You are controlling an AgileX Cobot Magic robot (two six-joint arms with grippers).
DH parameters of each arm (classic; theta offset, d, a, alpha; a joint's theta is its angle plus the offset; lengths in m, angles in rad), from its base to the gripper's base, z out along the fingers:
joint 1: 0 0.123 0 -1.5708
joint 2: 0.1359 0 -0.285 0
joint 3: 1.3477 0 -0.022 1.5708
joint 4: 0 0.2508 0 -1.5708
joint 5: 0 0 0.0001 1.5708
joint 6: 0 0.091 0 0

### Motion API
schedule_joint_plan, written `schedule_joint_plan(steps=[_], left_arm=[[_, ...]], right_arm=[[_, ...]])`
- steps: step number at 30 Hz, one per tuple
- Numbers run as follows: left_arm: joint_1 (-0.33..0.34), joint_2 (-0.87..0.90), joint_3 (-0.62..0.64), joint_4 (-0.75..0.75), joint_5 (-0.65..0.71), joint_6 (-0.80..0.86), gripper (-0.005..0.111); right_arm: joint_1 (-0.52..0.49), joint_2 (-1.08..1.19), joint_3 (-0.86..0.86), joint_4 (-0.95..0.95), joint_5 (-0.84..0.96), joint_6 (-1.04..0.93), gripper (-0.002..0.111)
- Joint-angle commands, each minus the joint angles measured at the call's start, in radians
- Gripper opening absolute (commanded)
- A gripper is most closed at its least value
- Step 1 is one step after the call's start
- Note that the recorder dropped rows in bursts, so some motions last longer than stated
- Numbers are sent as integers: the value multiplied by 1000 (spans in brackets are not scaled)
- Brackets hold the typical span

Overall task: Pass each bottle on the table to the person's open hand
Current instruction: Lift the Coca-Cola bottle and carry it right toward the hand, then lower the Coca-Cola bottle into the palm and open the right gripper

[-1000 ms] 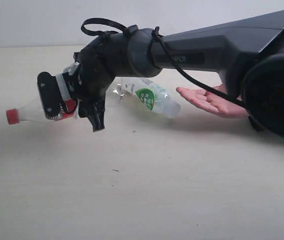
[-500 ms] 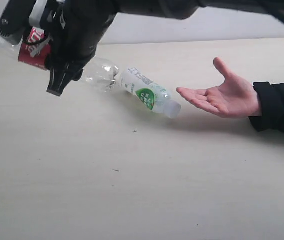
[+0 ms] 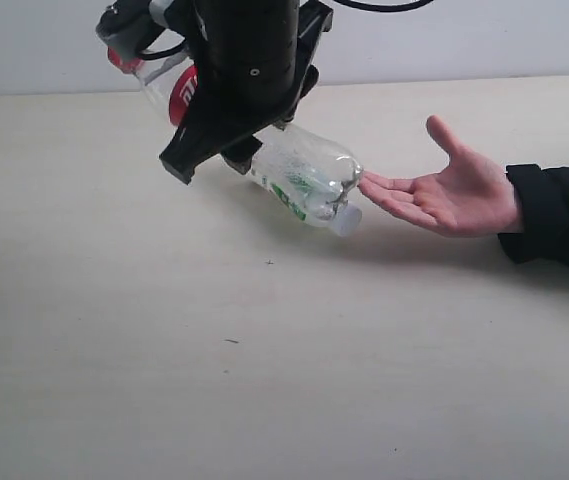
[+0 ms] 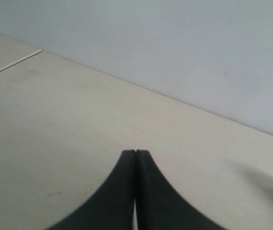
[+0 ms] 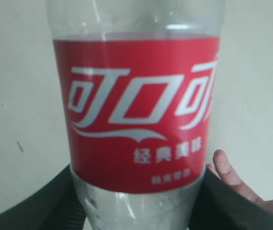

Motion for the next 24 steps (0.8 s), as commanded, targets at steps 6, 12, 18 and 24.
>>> schedule_joint_plan(steps=[6,12,18,24], left_arm=[[2,-5,5,-3,-1,-1,0],[2,-5,5,-3,-1,-1,0],[2,-5,5,-3,-1,-1,0],[2,-5,5,-3,-1,-1,0]], right_arm=[[-105,-114,69,151,8,20,0],[-202,-242,184,173,8,34,0],[-342,-379,319,173,8,45,0],[-444,-418,404,175,8,95,0]])
